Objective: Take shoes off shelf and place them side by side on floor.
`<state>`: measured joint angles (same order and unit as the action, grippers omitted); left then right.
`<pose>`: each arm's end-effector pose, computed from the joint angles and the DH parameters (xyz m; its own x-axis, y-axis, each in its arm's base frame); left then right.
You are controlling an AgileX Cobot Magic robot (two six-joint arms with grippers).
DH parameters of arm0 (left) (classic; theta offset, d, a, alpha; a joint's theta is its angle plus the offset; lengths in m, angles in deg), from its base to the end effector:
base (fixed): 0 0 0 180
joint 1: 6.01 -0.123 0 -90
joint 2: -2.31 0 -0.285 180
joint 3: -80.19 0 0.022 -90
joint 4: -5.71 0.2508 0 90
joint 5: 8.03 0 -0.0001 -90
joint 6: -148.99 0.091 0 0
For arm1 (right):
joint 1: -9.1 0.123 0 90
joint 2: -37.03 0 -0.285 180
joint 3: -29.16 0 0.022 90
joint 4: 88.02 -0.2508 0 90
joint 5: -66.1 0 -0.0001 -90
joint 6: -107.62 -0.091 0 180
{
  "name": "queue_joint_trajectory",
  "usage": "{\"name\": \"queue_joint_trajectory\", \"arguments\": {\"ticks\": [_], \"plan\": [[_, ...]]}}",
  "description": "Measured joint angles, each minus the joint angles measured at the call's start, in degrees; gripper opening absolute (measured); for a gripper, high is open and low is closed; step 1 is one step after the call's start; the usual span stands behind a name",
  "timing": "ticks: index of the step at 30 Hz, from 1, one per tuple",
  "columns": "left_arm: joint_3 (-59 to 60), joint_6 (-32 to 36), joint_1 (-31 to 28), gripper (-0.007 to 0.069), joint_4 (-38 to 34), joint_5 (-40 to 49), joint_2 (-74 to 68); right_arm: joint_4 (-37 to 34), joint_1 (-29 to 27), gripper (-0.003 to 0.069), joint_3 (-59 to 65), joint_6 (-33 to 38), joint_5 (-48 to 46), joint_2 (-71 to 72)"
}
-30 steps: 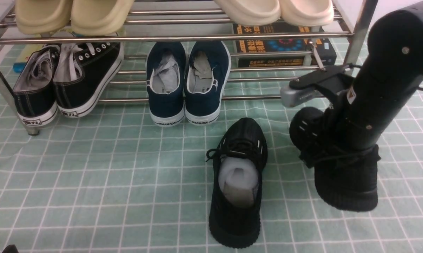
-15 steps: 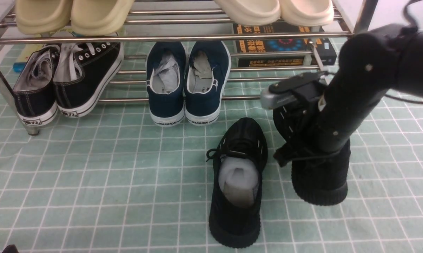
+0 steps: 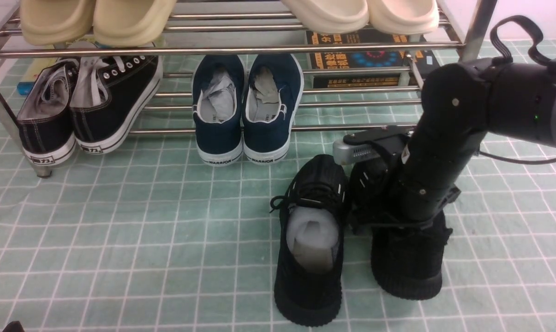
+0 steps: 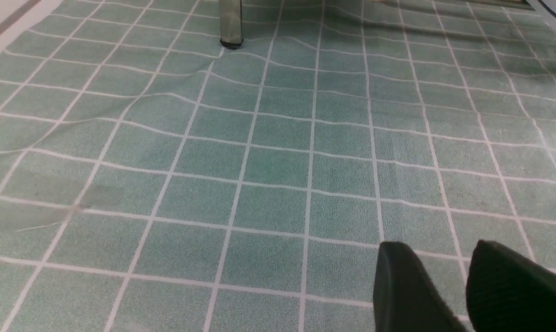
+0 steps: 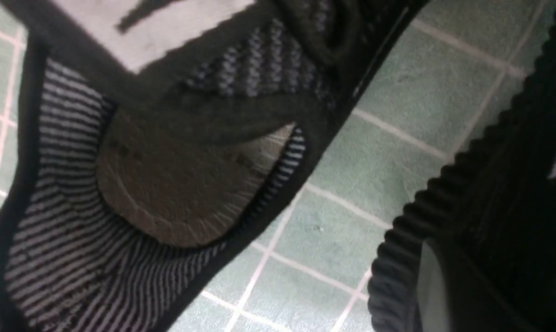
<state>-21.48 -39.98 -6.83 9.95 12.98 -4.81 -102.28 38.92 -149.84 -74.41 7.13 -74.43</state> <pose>0.0527 0.0032 0.1744 -0.2779 -0.0913 -0.9563 -0.0642 0.9950 -0.0763 0.3018 0.1951 0.2250 -0.9294 -0.3469 -0.1262 -0.3676 0.9005 0.2323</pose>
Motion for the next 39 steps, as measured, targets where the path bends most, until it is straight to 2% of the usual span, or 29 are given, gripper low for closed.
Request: {"name": "queue_joint_trajectory", "arguments": {"ticks": [6,10,12,13,14,15,19,23,27,34,39], "plan": [[0.00,0.00,0.00,0.0242,0.00,0.00,0.00,-0.98,0.00,0.0045,0.00,-0.47,-1.80,0.00],[0.00,0.00,0.00,0.0242,0.00,0.00,0.00,-2.06,0.00,0.0120,0.00,-2.12,-2.13,0.00],[0.00,0.00,0.00,0.0242,0.00,0.00,0.00,-2.14,0.00,0.0211,-0.44,-3.02,-2.85,0.00],[0.00,0.00,0.00,0.0242,0.00,0.00,0.00,-2.14,0.00,0.0221,-0.51,-3.13,-3.00,0.00],[0.00,0.00,0.00,0.0242,0.00,0.00,0.00,-2.33,0.00,0.0291,-1.38,-3.84,-4.72,0.00],[0.00,0.00,0.00,0.0242,0.00,0.00,0.00,-2.49,0.00,0.0332,-2.22,-4.17,-6.34,0.00],[0.00,0.00,0.00,0.0242,0.00,0.00,0.00,-2.77,0.00,0.0421,-8.43,-3.09,-10.19,0.30],[0.00,0.00,0.00,0.0242,0.00,0.00,0.00,-3.04,0.00,0.0379,-10.05,-1.90,-10.50,2.72],[0.00,0.00,0.00,0.0242,0.00,0.00,0.00,-3.04,0.00,0.0221,-10.05,-0.07,-11.04,10.56],[0.00,0.00,0.00,0.0242,0.00,0.00,0.00,-2.67,0.00,0.0004,-10.15,4.12,-12.31,27.20],[0.00,0.00,0.00,0.0242,0.00,0.00,0.00,-0.82,0.00,-0.0015,-10.09,5.20,-12.82,37.83]]}}
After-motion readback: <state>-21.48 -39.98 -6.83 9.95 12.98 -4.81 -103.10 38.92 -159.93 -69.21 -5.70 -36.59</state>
